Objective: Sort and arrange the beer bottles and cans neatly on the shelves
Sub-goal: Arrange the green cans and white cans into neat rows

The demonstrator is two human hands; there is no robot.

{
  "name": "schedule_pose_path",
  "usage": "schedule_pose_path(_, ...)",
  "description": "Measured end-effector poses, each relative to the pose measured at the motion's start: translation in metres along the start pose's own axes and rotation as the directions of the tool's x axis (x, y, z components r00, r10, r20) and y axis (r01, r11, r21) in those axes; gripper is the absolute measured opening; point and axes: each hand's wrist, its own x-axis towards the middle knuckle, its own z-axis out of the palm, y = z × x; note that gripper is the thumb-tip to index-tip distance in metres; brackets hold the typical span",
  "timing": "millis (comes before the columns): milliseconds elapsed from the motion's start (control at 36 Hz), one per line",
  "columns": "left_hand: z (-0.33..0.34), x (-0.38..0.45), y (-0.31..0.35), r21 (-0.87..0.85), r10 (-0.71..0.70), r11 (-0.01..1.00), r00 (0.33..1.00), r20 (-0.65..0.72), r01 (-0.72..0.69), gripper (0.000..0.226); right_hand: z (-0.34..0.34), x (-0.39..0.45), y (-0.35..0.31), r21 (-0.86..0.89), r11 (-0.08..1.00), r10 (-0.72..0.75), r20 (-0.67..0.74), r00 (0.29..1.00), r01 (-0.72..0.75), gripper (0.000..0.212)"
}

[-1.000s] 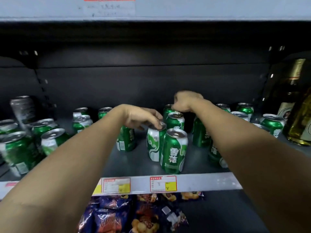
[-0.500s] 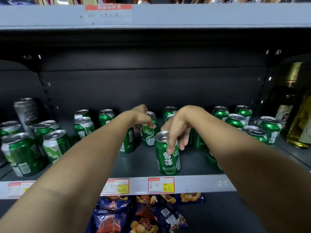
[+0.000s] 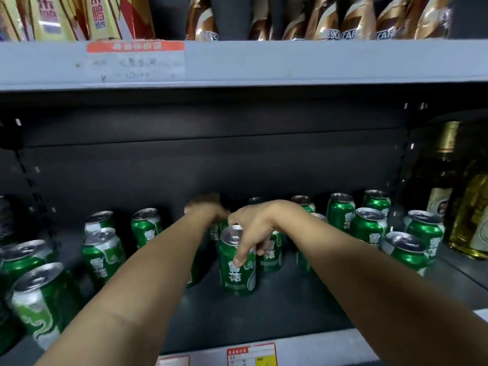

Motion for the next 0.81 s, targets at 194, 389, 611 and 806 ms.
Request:
schedule_pose_path(194,-0.006,0.020,-0.009,0.071,-0.011,0.997,0.996,0.086,0.005,0.049,-0.005,0.021,-0.004,0.002,1.000,-0.007,-0.042,0.999,0.007,0.057)
schedule_pose_path(389,-0.016,0.017,-0.022,0.000,-0.031,0.999,0.924,0.381,0.034,0.008,-0.004,0.045,-0.009,-0.050,0.999,-0.019,0.025,1.000,0.020,0.062)
schedule_pose_path(611,-0.012,0.013,-0.027,-0.055,0.078,0.996,0.945,0.318,-0.064,0.009,-0.005,0.061,-0.015,-0.270,0.963,0.031,0.032,0.999,-0.021,0.057)
schedule_pose_path(806,-0.008,0.011,-0.030,-0.188,0.060,0.981,0.996,0.063,-0.047,0.047,-0.002,0.055,-0.032,-0.426,0.901,0.085,-0.013,0.996,-0.082,0.085)
